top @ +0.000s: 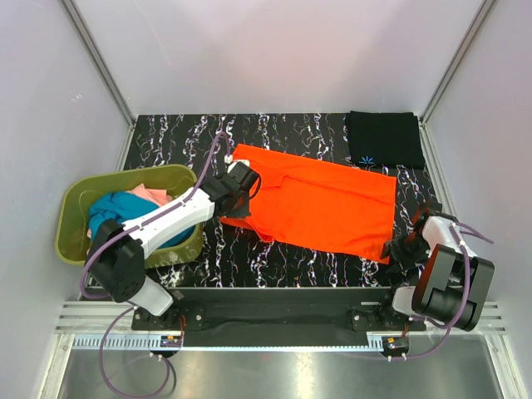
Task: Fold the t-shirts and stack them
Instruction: Fold the tshirt
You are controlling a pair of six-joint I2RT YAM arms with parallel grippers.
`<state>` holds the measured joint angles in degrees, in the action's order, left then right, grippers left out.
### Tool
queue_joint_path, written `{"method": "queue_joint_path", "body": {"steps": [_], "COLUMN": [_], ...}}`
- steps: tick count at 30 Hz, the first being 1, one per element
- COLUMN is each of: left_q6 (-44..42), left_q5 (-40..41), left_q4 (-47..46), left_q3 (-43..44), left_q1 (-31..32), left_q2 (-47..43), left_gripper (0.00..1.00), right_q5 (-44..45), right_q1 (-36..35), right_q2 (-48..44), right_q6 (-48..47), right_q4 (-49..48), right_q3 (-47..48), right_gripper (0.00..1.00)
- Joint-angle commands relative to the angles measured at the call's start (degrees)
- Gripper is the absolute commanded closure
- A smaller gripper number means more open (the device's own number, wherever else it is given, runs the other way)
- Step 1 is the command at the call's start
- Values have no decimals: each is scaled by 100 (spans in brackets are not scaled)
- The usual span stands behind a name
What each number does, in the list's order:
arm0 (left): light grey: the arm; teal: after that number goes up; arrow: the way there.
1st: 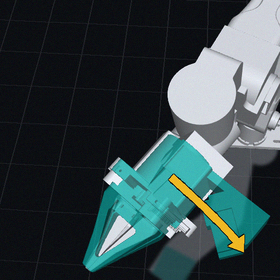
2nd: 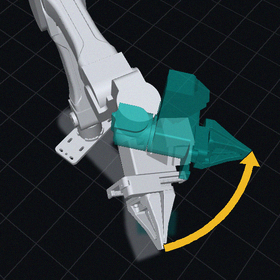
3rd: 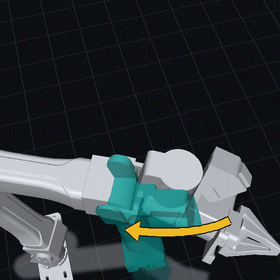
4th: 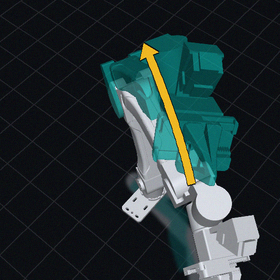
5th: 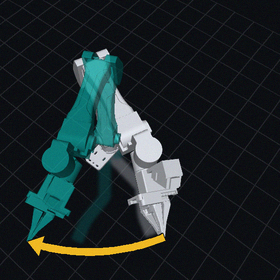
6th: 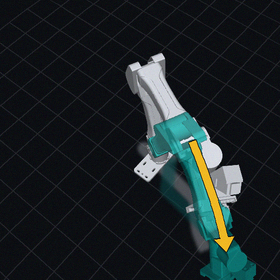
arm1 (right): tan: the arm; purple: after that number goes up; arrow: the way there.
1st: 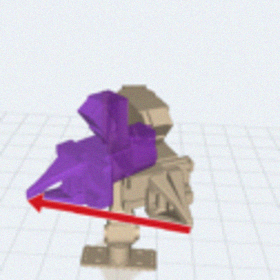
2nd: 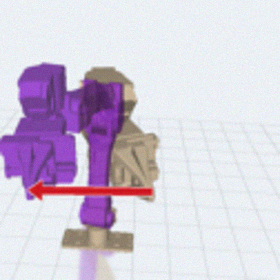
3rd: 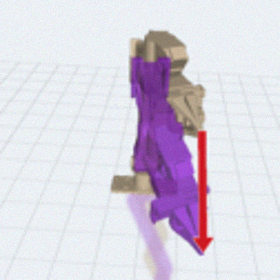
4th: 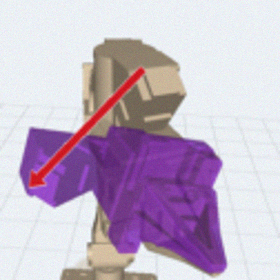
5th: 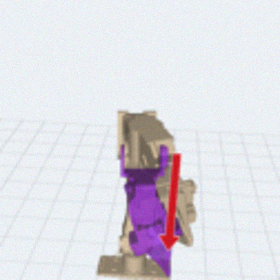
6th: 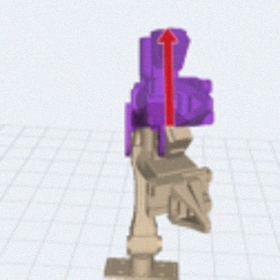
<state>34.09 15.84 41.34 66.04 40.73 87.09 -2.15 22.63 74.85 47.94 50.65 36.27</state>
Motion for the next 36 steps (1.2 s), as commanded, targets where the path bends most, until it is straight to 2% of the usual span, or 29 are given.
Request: {"method": "queue_joint_path", "body": {"steps": [1,6,12,13,14,15,17,19,21,24,29,36], "left_q6": [-201,-236,-280,-271,-271,-271,-306,-332,-332,-332,-367,-526], "left_q5": [-160,-195,-160,-160,-177,-177,-160,-99,7,86,157,148], "left_q4": [-188,-197,-223,-223,-232,-232,-162,-74,14,6,120,243], "left_q3": [190,137,6,-12,-30,-47,-21,66,84,93,260,813], "left_q1": [-127,-153,-197,-206,-223,-223,-232,-241,-241,-241,-250,-320], "left_q2": [-131,-218,-438,-456,-482,-508,-535,-596,-675,-737,-693,-386], "left_gripper": [100,100,100,100,100,100,100,100,100,100,100,100], "right_q5": [136,417,233,233,233,268,381,644,550,768,901,786], "right_q1": [22,31,22,22,22,31,22,-22,-83,-338,-628,-822], "right_q2": [38,301,276,293,320,381,434,548,705,1012,1462,1094], "right_q6": [172,171,294,321,312,312,365,339,94,259,137,-196], "right_q4": [-231,-275,-363,-372,-381,-346,-118,365,550,962,1201,1631], "right_q3": [73,266,267,240,231,266,363,565,731,1108,1418,1891], "right_gripper": [48,56,60,64,74,88,100,100,100,100,100,100]}}
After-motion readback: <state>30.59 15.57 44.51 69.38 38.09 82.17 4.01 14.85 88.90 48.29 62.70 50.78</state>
